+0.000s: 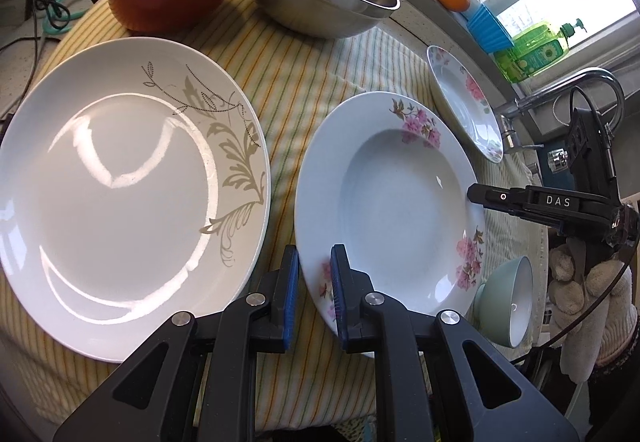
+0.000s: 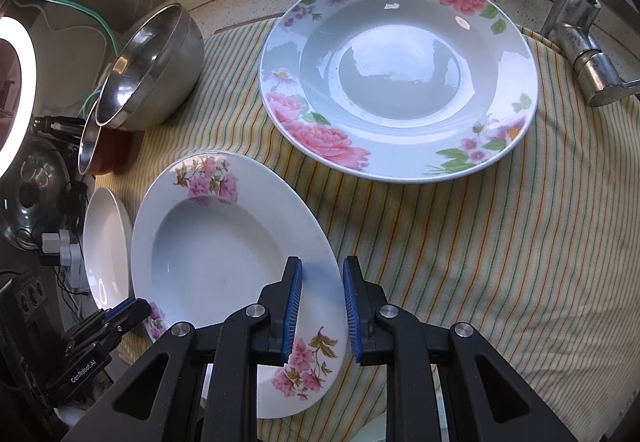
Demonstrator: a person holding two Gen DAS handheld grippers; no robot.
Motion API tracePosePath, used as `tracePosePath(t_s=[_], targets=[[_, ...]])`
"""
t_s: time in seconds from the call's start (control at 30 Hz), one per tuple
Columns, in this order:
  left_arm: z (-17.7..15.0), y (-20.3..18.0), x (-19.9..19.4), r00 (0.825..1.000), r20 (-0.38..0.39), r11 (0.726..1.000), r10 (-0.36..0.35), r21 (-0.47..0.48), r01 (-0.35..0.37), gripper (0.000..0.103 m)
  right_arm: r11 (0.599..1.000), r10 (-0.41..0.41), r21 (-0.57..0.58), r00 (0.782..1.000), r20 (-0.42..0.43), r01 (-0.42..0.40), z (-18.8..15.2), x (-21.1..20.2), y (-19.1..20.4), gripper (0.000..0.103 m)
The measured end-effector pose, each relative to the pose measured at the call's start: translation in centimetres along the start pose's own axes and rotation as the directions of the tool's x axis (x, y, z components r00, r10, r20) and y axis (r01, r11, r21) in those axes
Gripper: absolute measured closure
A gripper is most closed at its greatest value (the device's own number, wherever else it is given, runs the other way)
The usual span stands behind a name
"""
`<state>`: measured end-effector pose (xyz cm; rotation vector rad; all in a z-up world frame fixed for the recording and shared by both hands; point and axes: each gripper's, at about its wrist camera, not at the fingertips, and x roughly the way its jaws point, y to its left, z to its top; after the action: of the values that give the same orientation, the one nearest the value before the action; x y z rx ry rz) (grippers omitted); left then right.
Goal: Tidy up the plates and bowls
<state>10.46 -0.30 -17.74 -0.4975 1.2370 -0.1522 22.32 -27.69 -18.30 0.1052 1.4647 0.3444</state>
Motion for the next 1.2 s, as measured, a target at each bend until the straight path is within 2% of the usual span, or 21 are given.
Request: tracePosePath(t_s=[0.8,1.2], targets=[[-2.0,0.6,-1.6,1.0,0.013,1.0,0.011,0.01,-0.011,0.089,0.999,-0.034,-0.043,0.999,0.001,0.034,-3.3,-0.6,2.3,0.084],[-3.4,0.3,-1.5,1.0,-0.015,1.0,0.007,0.023,-0.007,0.088,0.998,-0.049,-0.038,0.999,-0.005,0.049,-4.1,-0.2,1.9,0.084]])
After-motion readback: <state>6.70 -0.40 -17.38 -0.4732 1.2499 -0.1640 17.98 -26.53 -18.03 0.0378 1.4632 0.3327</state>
